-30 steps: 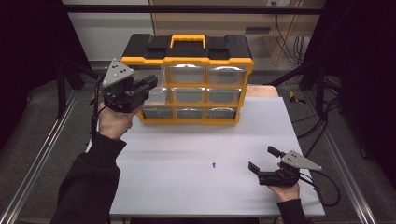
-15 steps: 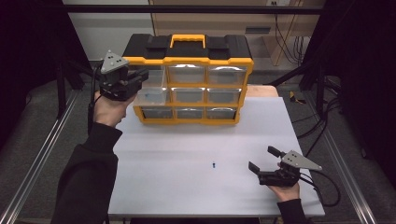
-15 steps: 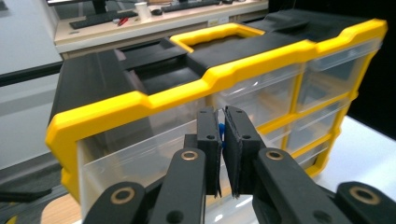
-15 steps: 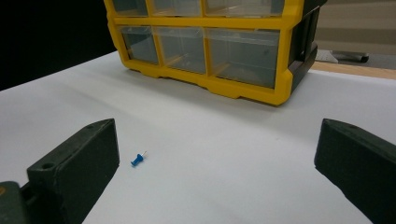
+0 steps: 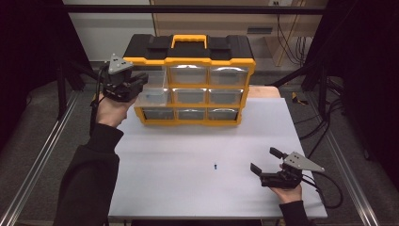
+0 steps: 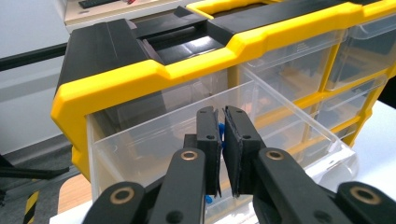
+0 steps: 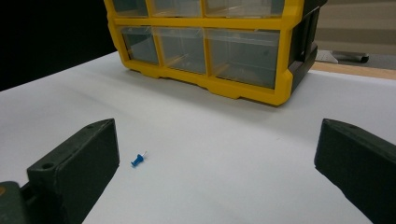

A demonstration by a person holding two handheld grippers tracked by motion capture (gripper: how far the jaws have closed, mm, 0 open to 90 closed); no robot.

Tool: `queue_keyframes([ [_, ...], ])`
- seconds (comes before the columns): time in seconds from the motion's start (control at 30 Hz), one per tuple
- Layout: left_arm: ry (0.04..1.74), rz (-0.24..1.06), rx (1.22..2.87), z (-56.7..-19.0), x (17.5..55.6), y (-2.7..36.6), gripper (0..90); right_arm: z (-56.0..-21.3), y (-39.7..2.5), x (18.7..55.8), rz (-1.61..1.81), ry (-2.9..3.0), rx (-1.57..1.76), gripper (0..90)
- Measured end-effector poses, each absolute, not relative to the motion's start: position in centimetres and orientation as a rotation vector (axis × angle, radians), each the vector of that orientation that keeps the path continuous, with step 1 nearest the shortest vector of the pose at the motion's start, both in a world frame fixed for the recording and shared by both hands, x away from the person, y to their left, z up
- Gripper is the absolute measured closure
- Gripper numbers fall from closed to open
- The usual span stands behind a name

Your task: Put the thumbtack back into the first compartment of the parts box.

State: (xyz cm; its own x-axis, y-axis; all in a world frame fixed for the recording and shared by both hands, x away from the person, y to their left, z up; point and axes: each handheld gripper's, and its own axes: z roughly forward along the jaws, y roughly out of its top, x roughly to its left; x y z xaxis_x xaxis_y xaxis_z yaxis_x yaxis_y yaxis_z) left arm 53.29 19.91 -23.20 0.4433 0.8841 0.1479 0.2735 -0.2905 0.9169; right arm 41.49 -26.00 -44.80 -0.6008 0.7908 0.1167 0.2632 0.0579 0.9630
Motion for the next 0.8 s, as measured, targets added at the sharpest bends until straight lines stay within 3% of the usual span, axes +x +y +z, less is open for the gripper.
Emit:
queue_keyframes([
  [0.13, 1.011, 0.842, 1.812, -23.3, 53.3, 19.8, 82.4, -44.8, -26.0, 41.5, 1.568, 1.896, 1.052, 0.6],
  [0.23, 1.021, 0.829, 1.799, -23.2, 53.2, 19.7, 75.3, -44.8, -26.0, 41.5, 1.567, 1.896, 1.051, 0.6],
  [0.8, 0.827, 0.817, 1.67, -23.7, 47.6, 20.2, 16.5, -44.8, -26.1, 41.5, 1.563, 1.895, 1.037, 0.6],
])
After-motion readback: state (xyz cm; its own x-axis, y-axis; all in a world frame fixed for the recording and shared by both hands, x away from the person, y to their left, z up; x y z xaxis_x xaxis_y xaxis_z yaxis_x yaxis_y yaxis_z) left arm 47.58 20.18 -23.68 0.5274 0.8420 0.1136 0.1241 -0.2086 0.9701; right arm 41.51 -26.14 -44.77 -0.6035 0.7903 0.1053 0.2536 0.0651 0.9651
